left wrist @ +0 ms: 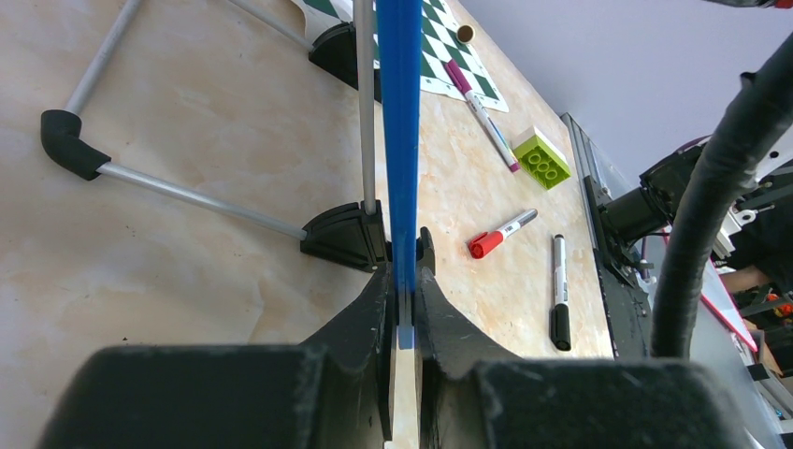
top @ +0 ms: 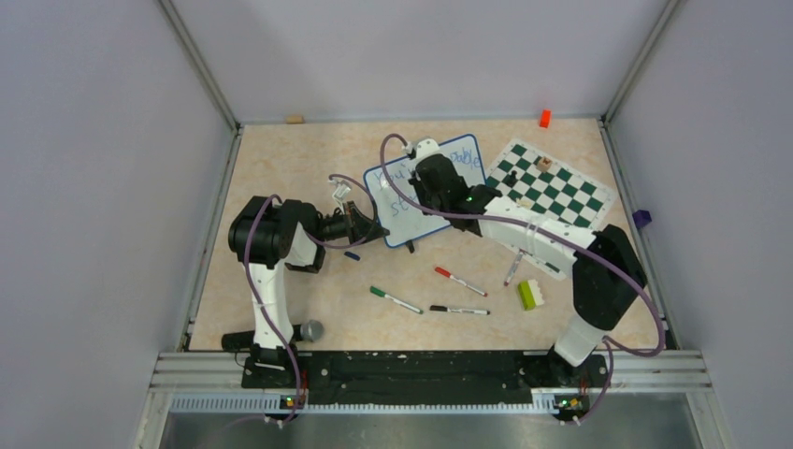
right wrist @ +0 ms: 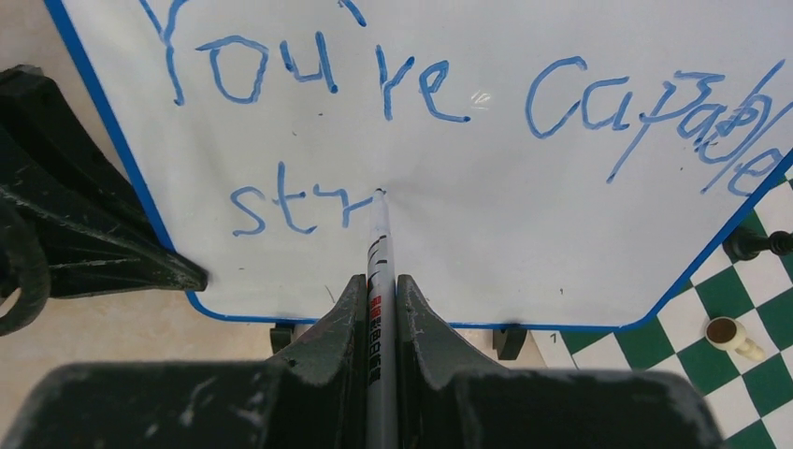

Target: Write a sentence on the whiteboard

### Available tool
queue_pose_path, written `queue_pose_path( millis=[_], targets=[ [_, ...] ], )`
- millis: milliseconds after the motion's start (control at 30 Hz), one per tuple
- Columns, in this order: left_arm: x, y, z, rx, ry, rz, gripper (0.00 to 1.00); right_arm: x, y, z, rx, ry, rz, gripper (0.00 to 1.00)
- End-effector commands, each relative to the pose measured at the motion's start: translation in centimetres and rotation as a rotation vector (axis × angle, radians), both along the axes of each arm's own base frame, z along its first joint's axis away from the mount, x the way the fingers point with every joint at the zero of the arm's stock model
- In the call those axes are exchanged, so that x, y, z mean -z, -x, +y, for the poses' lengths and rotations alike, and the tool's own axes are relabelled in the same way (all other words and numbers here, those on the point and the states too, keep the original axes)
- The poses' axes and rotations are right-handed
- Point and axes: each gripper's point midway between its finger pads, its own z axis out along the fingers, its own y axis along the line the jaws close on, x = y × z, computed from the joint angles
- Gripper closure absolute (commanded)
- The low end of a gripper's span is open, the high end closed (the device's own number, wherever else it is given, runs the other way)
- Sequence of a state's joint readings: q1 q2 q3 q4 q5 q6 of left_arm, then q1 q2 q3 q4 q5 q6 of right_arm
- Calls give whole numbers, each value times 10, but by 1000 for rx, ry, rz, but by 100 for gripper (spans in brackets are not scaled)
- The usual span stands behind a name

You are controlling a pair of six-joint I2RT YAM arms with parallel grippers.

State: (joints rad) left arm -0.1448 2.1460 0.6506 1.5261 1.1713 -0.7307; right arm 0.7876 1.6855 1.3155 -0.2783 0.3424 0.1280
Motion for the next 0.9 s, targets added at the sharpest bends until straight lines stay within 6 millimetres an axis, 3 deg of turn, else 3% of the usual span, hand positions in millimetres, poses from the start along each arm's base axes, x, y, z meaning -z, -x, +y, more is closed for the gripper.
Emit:
queue_pose_path(
  millis=[0,233,867],
  targets=[
    [-20,4,-1,44,10,-142,94,-46,8,3,-32,-134,-52,100],
    [-20,4,-1,43,10,-142,94,-57,14,-11,-29,-174,-54,100],
    [-21,4,-1,43,9,-148,94,-12,-1,-7,-2,-101,-1,100]
  ],
)
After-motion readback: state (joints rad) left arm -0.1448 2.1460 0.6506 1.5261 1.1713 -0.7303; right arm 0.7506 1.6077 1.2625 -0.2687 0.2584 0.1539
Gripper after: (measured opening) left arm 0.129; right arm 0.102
